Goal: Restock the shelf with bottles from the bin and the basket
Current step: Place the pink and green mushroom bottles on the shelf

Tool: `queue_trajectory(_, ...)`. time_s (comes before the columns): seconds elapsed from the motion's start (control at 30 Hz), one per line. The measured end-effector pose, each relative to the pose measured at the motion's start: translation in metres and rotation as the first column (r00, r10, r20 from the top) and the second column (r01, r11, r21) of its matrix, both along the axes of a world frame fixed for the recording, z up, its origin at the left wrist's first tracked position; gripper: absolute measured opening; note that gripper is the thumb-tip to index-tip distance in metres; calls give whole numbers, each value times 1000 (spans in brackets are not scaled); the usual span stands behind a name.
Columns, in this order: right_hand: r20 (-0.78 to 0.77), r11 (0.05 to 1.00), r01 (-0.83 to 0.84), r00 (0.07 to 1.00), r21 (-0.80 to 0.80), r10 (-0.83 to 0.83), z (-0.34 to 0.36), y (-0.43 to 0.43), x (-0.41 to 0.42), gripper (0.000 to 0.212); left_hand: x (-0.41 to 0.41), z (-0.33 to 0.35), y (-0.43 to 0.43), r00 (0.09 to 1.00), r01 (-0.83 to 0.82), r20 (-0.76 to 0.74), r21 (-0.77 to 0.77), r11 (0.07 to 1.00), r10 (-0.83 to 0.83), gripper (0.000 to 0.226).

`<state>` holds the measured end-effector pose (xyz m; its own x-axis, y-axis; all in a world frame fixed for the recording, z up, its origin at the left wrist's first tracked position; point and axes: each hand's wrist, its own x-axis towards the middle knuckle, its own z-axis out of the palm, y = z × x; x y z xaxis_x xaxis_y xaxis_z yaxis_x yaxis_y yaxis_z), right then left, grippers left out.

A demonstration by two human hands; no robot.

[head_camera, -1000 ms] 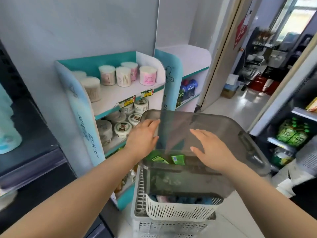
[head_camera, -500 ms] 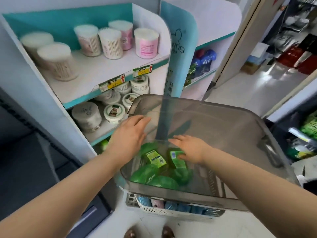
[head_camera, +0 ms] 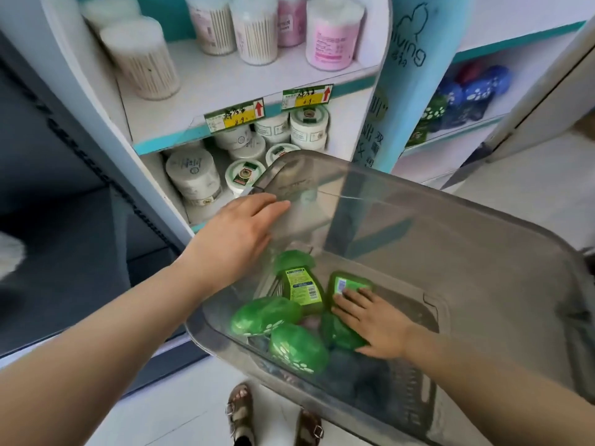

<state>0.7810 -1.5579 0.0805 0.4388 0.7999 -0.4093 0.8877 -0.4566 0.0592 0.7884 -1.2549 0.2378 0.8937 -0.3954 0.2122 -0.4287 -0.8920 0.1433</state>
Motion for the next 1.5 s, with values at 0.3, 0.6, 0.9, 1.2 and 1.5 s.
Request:
queue_trajectory(0.3, -456, 589, 635, 771, 500, -444, 61, 12, 31, 73, 4, 6, -7, 996, 78, -35, -50, 996, -79, 48)
queue_trajectory(0.6, -845, 217, 820, 533, 530, 51, 168, 51, 48, 39, 18, 20, -44, 827, -218, -529, -611, 761, -188, 75)
queue_trajectory(0.9, -151, 700, 509, 848, 501, -509, 56, 76, 47, 65, 15, 47, -26, 898, -437, -362, -798, 416, 249, 61)
queue_trajectory(1.2, -276, 776, 606, 786, 174, -553, -5, 130, 52, 86, 9, 26, -20, 913, -399, -258, -730, 555, 317, 60)
queue_trajectory(1.5, -209, 728, 671, 739, 143, -641, -23, 96, 53, 89, 10, 26, -21, 897, -421, -272, -769, 481, 349, 71)
